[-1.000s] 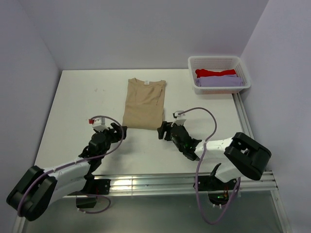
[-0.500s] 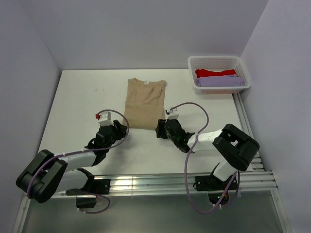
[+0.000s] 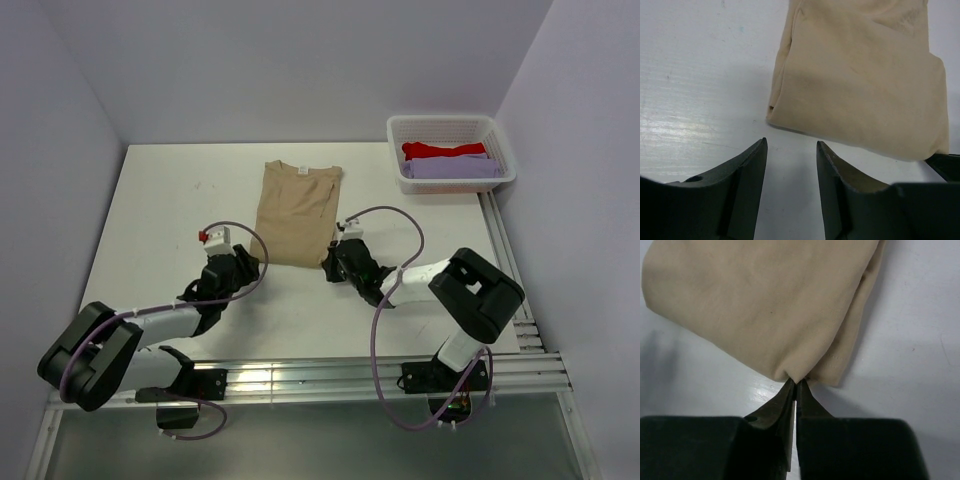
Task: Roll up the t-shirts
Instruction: Fold the tshirt
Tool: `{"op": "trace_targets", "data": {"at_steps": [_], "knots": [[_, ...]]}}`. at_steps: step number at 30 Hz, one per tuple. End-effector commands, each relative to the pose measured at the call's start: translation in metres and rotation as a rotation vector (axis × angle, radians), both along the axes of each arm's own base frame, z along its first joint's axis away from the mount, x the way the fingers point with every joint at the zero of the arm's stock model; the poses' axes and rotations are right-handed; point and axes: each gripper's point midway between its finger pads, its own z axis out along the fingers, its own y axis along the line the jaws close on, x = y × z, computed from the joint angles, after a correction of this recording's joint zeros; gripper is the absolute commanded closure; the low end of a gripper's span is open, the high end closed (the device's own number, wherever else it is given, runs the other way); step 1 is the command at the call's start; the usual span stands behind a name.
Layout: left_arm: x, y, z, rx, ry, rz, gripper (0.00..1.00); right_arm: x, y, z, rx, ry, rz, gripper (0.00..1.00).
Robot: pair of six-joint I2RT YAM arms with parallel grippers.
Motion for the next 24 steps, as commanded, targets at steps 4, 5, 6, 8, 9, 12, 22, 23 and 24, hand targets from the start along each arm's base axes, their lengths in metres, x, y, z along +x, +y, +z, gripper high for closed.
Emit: {"op": "trace_targets", "data": {"at_steps": [4, 5, 6, 8, 9, 12, 22, 23, 24], "knots": [[0.009, -0.011, 0.015, 0.001, -0.052, -0.033, 0.52, 0.009, -0.001, 0.011, 0.054, -0.02, -0.017, 1.0], [0.008, -0.012, 0.016, 0.009, -0.059, -0.04, 0.52, 0.01, -0.004, 0.013, 0.063, -0.023, -0.024, 1.0], [0.005, -0.015, 0.016, 0.013, -0.067, -0.051, 0.51, 0.007, -0.009, 0.015, 0.074, -0.032, -0.028, 1.0], [0.002, -0.019, 0.018, 0.017, -0.081, -0.064, 0.5, 0.005, -0.015, 0.016, 0.083, -0.04, -0.042, 1.0], [0.0, -0.021, 0.021, 0.011, -0.089, -0.073, 0.49, 0.0, -0.02, 0.015, 0.081, -0.04, -0.046, 1.0], [-0.006, -0.026, 0.024, -0.014, -0.095, -0.101, 0.47, -0.006, -0.029, 0.022, 0.077, -0.058, -0.053, 1.0], [-0.031, -0.035, 0.021, -0.088, -0.101, -0.194, 0.42, -0.033, -0.054, 0.017, 0.082, -0.037, -0.075, 1.0], [-0.032, -0.036, 0.02, -0.087, -0.102, -0.196, 0.42, -0.033, -0.056, 0.016, 0.08, -0.037, -0.079, 1.0], [-0.033, -0.038, 0.019, -0.083, -0.098, -0.203, 0.41, -0.036, -0.059, 0.014, 0.076, -0.036, -0.081, 1.0]]}}
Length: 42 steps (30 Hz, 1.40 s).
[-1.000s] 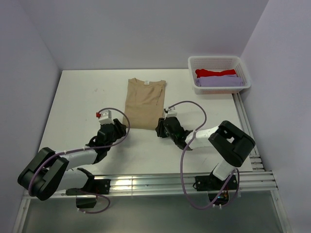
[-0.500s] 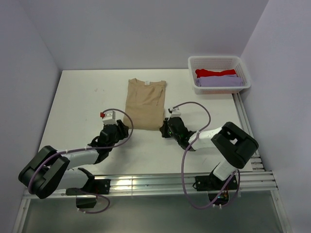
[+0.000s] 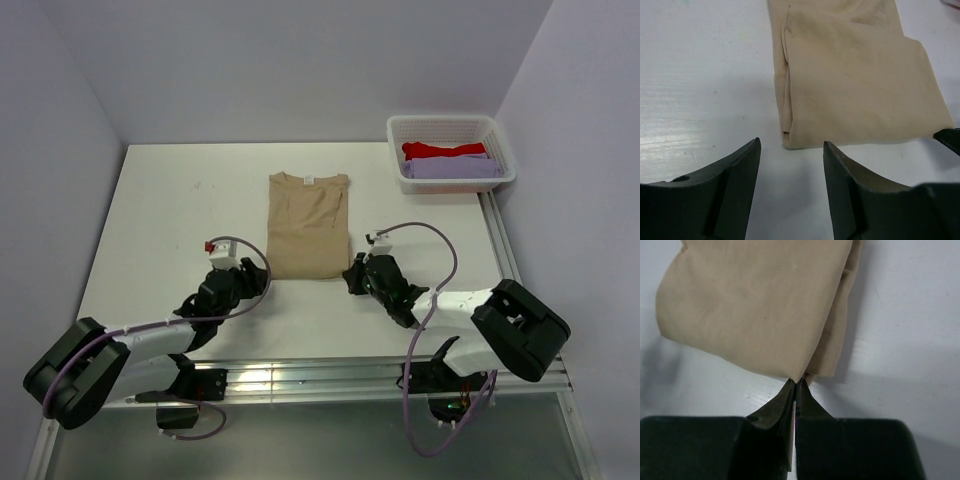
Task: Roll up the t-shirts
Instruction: Fold the tshirt
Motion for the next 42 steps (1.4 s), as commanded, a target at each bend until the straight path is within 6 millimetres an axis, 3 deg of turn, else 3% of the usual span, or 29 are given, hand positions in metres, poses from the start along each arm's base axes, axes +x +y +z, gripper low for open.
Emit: {"op": "trace_targets", "data": {"at_steps": [1, 8, 14, 28, 31, 32, 33, 38, 42], "knots": [[-0.002, -0.018, 0.015, -0.049, -0.056, -0.065, 0.42, -0.002, -0.01, 0.001, 0.005, -0.01, -0.037, 1.0], [-0.005, -0.039, -0.003, -0.012, -0.026, -0.126, 0.47, -0.001, -0.017, -0.008, -0.061, 0.015, -0.05, 1.0], [-0.006, -0.043, -0.019, 0.018, 0.009, -0.12, 0.49, 0.0, -0.014, -0.011, -0.069, 0.019, -0.037, 1.0], [0.007, -0.048, -0.021, 0.065, 0.006, -0.09, 0.52, -0.001, -0.012, -0.012, -0.063, 0.022, -0.029, 1.0], [0.009, -0.052, -0.023, 0.077, 0.013, -0.103, 0.69, -0.001, -0.011, -0.012, -0.062, 0.025, -0.027, 1.0], [0.012, -0.054, -0.024, 0.08, 0.016, -0.102, 0.81, 0.0, -0.011, -0.012, -0.063, 0.024, -0.024, 1.0], [0.012, -0.054, -0.024, 0.085, 0.02, -0.1, 0.99, 0.0, -0.011, -0.011, -0.061, 0.022, -0.024, 1.0], [0.004, -0.046, -0.026, 0.085, 0.046, -0.084, 1.0, -0.004, -0.018, -0.008, -0.061, 0.032, -0.052, 1.0], [-0.004, -0.041, -0.016, 0.05, 0.078, -0.067, 1.0, -0.012, -0.023, -0.004, -0.039, 0.05, -0.067, 1.0]]}}
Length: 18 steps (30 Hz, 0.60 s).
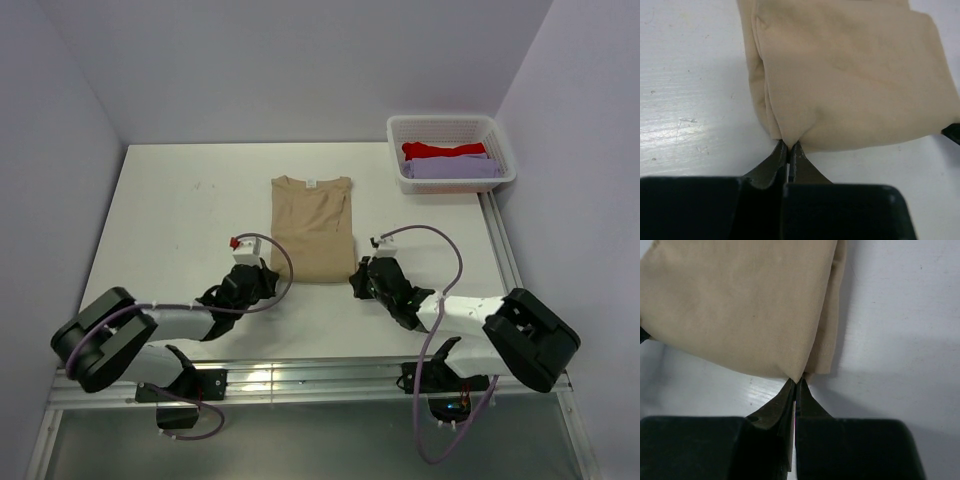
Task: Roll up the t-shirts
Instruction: Fold the tshirt
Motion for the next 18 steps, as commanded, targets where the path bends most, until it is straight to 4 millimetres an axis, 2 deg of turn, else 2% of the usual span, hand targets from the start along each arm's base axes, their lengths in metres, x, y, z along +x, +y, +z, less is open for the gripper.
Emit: {"op": "trace_targets", "data": {"at_steps": [1, 2, 3, 4, 7, 8, 12, 15, 18], "knots": [[-0.006, 0.001, 0.02, -0.052, 0.005, 0.014, 1.0, -0.003, -0.006, 0.01, 0.03, 0.0, -0.029, 1.0], [-0.008, 0.001, 0.023, -0.061, 0.008, 0.01, 1.0, -0.005, -0.005, 0.014, 0.047, 0.001, -0.03, 1.0], [-0.014, 0.005, 0.019, -0.05, 0.039, 0.015, 1.0, -0.008, -0.002, 0.015, 0.062, 0.001, -0.009, 1.0], [-0.016, 0.004, 0.03, -0.076, 0.024, 0.013, 1.0, -0.013, 0.0, 0.014, 0.065, 0.023, 0.01, 1.0], [-0.027, 0.006, 0.038, -0.108, 0.041, -0.005, 1.0, -0.016, 0.003, 0.018, 0.085, 0.05, 0.01, 1.0], [-0.032, 0.005, 0.038, -0.117, 0.055, -0.023, 1.0, -0.02, -0.002, 0.013, 0.063, 0.08, -0.002, 1.0], [-0.044, 0.01, 0.038, -0.153, 0.096, -0.014, 1.0, -0.027, -0.006, 0.014, 0.043, 0.121, -0.007, 1.0], [-0.054, 0.012, 0.043, -0.188, 0.105, -0.031, 1.0, -0.036, -0.004, 0.025, 0.088, 0.111, 0.022, 1.0], [-0.063, 0.015, 0.036, -0.209, 0.132, -0.035, 1.0, -0.041, -0.007, 0.029, 0.096, 0.12, 0.016, 1.0]]}}
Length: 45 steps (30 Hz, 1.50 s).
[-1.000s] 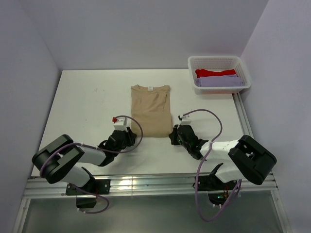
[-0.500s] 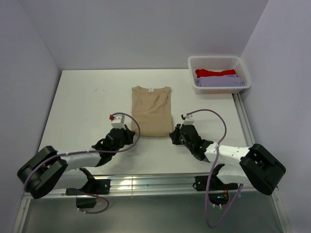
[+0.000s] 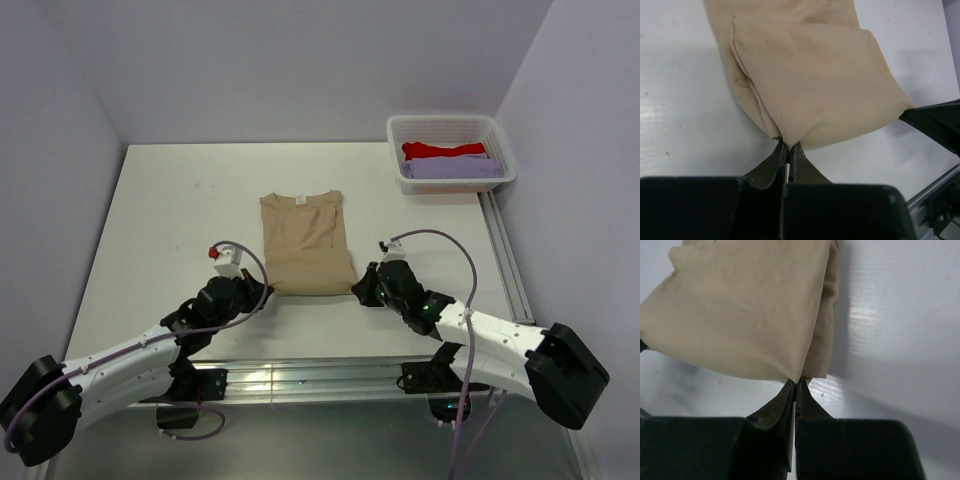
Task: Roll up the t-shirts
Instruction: Fold the tshirt
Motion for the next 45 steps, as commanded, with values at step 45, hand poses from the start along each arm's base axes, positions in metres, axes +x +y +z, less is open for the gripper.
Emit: {"op": "trace_targets", "data": {"at_steps": [45], "knots": [[0.014, 0.007, 0.056, 0.015, 0.22, -0.012, 1.0, 0.023, 0.001, 0.111, -0.147, -0.004, 0.073, 1.0]]}}
